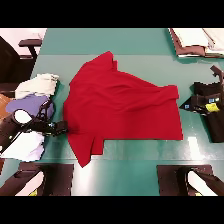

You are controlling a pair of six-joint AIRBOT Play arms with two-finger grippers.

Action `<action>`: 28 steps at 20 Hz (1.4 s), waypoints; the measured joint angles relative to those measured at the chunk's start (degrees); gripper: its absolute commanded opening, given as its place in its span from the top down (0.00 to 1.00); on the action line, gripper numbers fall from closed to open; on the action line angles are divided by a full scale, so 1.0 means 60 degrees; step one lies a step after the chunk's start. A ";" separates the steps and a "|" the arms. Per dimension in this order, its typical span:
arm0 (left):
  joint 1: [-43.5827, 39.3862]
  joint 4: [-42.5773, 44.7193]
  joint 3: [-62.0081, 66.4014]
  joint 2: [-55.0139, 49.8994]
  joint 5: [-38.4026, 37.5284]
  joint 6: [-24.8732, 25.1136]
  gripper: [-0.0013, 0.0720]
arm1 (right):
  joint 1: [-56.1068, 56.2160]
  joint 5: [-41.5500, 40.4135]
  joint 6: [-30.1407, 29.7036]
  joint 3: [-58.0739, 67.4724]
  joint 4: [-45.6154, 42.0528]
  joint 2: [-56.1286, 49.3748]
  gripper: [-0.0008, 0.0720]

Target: Fold the shirts.

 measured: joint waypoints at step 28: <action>0.0000 -0.0004 0.3271 0.0969 -0.1464 0.0466 0.95 | -0.1118 -0.1450 -0.0652 -0.2167 0.0984 -0.1392 0.96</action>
